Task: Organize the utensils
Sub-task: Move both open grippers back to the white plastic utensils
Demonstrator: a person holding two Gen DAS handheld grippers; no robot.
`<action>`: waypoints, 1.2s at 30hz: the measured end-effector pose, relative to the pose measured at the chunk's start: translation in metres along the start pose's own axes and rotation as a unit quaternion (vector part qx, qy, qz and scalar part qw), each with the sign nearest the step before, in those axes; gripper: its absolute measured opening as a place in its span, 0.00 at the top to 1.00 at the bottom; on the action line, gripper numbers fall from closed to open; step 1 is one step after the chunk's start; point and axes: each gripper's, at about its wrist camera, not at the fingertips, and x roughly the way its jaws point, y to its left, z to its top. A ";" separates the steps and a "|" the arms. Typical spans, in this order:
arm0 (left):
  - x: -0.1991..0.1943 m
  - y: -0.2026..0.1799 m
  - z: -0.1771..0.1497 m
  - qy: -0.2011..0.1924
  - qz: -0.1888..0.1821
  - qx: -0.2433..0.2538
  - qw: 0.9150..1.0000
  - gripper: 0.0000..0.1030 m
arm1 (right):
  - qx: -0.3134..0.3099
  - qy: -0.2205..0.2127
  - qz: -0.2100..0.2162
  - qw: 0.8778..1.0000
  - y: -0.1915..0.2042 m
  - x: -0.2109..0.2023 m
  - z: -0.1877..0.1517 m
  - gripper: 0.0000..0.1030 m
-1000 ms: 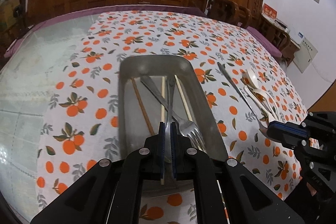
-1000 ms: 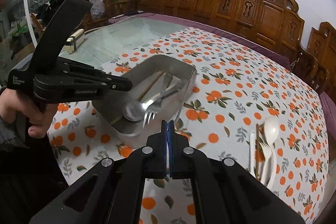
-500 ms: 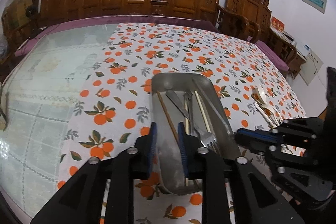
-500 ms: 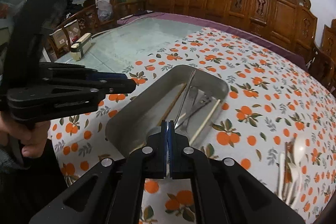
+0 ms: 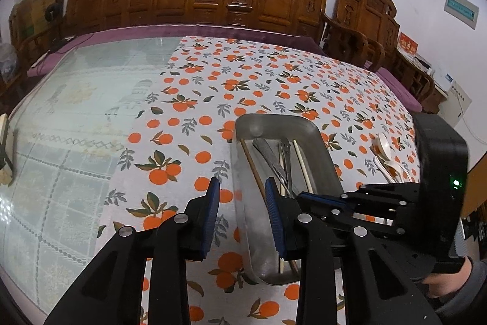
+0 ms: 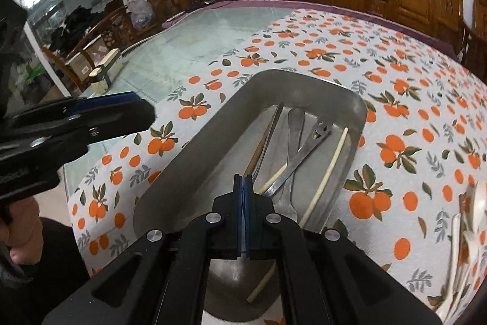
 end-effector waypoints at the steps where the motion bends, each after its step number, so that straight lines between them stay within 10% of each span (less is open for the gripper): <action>1: 0.000 0.000 0.000 0.000 0.000 0.000 1.000 0.72 | 0.006 0.000 0.007 1.000 -0.002 0.001 0.000 0.98; 19: 0.001 -0.016 -0.003 0.000 -0.004 0.015 1.000 0.72 | -0.015 -0.048 0.012 0.999 -0.016 -0.066 -0.016 0.80; 36: 0.010 -0.115 -0.017 -0.011 -0.059 0.077 0.995 0.72 | 0.039 -0.066 -0.184 0.980 -0.168 -0.158 -0.100 0.66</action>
